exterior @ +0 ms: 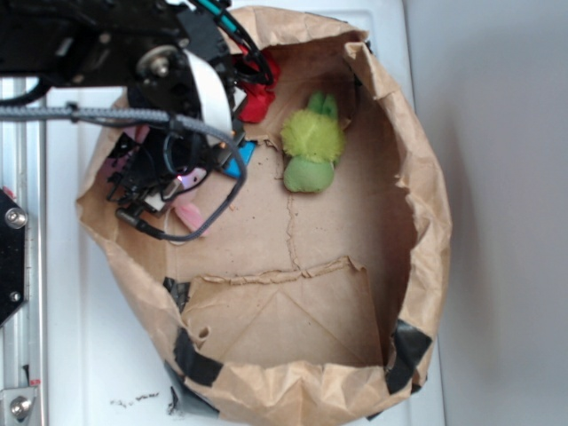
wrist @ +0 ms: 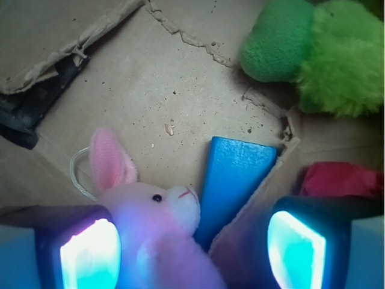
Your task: Grab the pink bunny.
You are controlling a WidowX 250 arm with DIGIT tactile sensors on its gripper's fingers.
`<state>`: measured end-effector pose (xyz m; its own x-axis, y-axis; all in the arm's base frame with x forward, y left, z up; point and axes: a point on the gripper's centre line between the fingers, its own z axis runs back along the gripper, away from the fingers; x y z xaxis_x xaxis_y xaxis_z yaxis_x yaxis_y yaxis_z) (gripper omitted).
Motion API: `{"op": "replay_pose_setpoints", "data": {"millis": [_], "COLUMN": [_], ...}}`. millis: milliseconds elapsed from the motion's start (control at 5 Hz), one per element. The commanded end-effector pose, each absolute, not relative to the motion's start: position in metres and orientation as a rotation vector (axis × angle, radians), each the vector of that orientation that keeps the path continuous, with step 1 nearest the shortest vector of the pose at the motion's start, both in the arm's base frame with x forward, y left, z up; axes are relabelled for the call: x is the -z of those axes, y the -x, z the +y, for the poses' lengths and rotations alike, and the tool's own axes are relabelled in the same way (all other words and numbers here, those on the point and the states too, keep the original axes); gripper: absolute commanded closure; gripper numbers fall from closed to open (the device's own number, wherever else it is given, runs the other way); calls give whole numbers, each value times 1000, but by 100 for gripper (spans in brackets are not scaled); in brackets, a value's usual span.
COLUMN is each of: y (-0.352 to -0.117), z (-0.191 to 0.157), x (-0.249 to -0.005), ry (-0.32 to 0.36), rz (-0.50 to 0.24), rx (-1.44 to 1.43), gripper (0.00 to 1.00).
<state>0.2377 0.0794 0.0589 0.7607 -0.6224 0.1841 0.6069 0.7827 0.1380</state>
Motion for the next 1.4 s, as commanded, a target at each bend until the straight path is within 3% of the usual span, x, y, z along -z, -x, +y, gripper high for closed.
{"op": "replay_pose_setpoints", "data": {"millis": [0, 400, 600, 1200], "y": [-248, -247, -249, -261], "z": [85, 78, 79, 82], "x": [-39, -42, -47, -58], "ry": [-163, -141, -146, -109], "rz": [-191, -199, -216, -249], "rx": [685, 680, 614, 555], "gripper": [0, 0, 100, 100]}}
